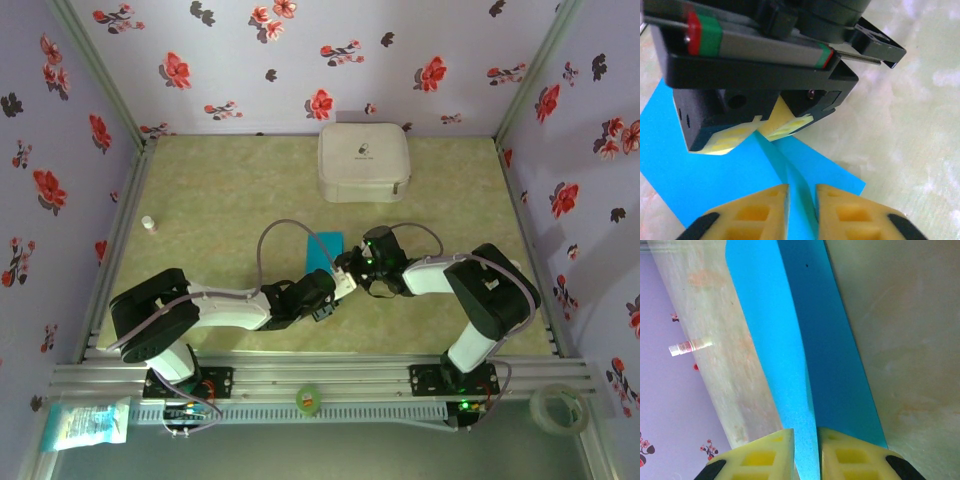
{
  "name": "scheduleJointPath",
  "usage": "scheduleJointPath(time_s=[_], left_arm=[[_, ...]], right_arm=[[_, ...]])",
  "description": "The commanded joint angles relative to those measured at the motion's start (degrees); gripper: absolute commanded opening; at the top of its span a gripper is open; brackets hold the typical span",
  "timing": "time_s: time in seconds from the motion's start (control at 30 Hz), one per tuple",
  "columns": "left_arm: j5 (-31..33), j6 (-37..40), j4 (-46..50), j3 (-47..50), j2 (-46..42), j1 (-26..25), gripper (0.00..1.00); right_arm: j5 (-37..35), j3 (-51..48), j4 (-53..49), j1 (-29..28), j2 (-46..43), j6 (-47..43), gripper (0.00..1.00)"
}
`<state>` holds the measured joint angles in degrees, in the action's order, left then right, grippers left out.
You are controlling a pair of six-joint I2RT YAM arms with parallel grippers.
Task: Fold a paper plane with a square sheet of paper (pick it up from the middle)
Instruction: Fold the triangle a second time at the center of the table.
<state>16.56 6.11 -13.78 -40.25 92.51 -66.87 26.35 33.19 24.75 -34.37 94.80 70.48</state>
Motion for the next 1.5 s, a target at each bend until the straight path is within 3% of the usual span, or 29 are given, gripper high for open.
scheduleJointPath(time_s=[0.0,0.2,0.3,0.5,0.63,0.83,1.1,1.47], left_arm=[[1.1,-0.9,-1.3,0.3,-1.0,-0.5,0.14],[0.0,-3.4,-0.1,-0.4,-1.5,-0.3,0.00],[-2.1,-5.8,2.2,-1.4,-2.1,0.5,0.00],[-15.3,-16.0,4.9,-1.6,-5.7,6.1,0.00],[-22.6,-19.6,5.8,-1.5,-6.8,9.5,0.00],[-27.4,-22.9,4.8,-0.4,-7.7,12.7,0.00],[-29.4,-26.3,3.3,0.6,-8.1,15.0,0.00],[-27.9,-26.6,3.2,1.5,-7.5,15.4,0.00]], right_arm=[[-0.9,0.6,-1.5,0.1,-1.3,-1.1,0.19],[-1.9,0.5,-3.0,0.2,-2.3,-1.7,0.20],[-4.3,1.0,-8.0,0.2,-4.3,-3.6,0.21],[-15.4,0.2,-22.1,0.5,-14.0,-7.8,0.33],[-19.0,-2.5,-24.0,0.5,-20.2,-8.1,0.36],[-16.2,-5.4,-20.5,-1.0,-23.8,-8.2,0.27],[-10.7,-3.5,-17.5,-5.8,-17.2,-8.7,0.08],[-8.7,-0.3,-14.7,-9.9,-8.1,-9.0,0.02]])
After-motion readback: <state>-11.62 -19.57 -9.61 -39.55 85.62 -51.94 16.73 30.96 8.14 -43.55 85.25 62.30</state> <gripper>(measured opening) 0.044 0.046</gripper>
